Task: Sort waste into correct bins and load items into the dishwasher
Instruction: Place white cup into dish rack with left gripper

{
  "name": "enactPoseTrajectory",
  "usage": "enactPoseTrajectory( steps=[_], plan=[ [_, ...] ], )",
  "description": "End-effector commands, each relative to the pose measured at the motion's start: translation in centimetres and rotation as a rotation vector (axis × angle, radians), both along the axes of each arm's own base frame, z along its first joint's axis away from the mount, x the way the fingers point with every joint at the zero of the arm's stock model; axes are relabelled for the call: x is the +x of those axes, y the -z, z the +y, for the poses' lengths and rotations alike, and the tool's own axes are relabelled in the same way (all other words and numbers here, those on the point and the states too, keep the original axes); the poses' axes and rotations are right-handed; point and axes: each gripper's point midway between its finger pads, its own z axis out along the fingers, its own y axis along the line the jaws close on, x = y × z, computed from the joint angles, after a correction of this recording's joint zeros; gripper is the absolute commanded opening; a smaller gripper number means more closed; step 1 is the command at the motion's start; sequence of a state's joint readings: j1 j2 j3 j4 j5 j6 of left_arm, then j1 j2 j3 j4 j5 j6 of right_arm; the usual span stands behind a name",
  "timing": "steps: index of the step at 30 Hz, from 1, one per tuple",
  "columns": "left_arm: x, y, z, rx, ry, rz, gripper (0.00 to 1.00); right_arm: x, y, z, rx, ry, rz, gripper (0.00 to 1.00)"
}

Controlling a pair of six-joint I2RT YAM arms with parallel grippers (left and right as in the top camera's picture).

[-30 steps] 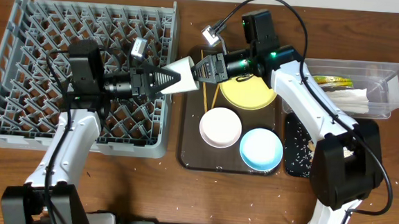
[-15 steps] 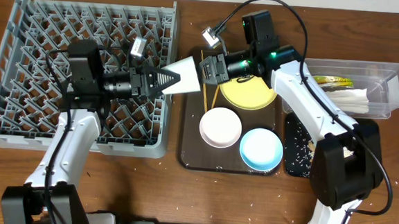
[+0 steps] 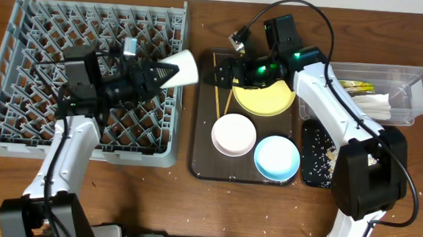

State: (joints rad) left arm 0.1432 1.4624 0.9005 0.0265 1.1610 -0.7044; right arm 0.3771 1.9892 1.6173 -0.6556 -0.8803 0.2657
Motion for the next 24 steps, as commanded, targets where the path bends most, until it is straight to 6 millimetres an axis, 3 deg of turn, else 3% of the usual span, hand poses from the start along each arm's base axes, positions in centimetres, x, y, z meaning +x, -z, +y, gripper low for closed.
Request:
enactPoseTrajectory(
  steps=[1,5,6,8,10,18,24],
  plan=[
    [1.1,1.7,3.5,0.217,-0.221,0.052,0.29,1.3,1.1,-2.1,-0.154,0.051,-0.077,0.99],
    [-3.0,0.0,7.8,0.59,-0.39,0.165,0.29,1.8,0.0,-5.0,-0.359,0.127,-0.115,0.99],
    [-5.6,-1.0,9.1,0.73,-0.453,0.213,0.29,2.0,-0.8,-6.4,-0.452,0.166,-0.135,0.99],
    [-7.5,-0.8,9.1,0.813,-0.456,0.24,0.29,2.0,-1.0,-7.2,-0.5,0.184,-0.141,0.99],
    [-9.4,0.7,8.4,0.915,-0.407,0.304,0.28,1.8,-0.9,-7.4,-0.515,0.186,-0.132,0.99],
    [-9.7,7.3,6.2,1.117,-0.249,0.483,0.25,1.2,-0.6,-7.6,-0.53,0.177,-0.109,0.99],
    [-10.0,11.7,5.7,1.175,-0.17,0.639,0.26,0.9,-0.5,-7.5,-0.536,0.165,-0.103,0.99]
  ],
)
